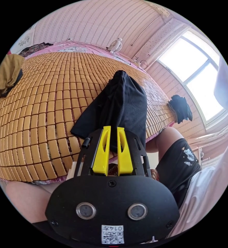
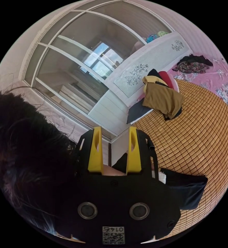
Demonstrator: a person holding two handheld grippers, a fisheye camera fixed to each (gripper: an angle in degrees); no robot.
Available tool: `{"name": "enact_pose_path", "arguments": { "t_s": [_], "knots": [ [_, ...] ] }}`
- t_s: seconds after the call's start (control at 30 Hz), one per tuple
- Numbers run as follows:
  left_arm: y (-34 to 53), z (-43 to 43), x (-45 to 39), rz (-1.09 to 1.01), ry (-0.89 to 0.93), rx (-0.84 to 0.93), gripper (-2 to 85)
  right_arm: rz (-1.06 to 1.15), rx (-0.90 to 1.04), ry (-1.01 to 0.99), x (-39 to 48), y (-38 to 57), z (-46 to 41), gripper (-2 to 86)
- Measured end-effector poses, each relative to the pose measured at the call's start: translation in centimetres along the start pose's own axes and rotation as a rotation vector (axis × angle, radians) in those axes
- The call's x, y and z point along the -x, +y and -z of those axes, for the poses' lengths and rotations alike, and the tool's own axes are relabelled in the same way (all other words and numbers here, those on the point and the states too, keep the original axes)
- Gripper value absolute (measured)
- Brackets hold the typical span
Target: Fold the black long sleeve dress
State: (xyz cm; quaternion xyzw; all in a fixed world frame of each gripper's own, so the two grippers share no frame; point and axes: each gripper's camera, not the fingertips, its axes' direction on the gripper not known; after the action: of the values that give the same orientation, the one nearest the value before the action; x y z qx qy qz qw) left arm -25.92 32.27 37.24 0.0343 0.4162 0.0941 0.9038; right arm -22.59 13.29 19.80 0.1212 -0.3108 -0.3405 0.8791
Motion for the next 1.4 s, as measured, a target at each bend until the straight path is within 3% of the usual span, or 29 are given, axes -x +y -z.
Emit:
{"name": "enact_pose_path", "arguments": {
  "t_s": [0.23,0.63,1.4],
  "knots": [
    [-0.3,1.3,1.0,0.036,0.040,-0.007,4.6,-0.098,0.071,-0.080,-2.0,-2.7,0.5,14.5],
    [-0.4,3.1,1.4,0.041,0.044,-0.013,4.5,-0.199,0.024,-0.127,-4.4,-3.2,3.2,14.3],
    [0.2,5.0,0.3,0.050,0.056,-0.062,5.0,-0.166,0.030,-0.183,-4.0,-6.0,3.9,16.6]
  ]
}}
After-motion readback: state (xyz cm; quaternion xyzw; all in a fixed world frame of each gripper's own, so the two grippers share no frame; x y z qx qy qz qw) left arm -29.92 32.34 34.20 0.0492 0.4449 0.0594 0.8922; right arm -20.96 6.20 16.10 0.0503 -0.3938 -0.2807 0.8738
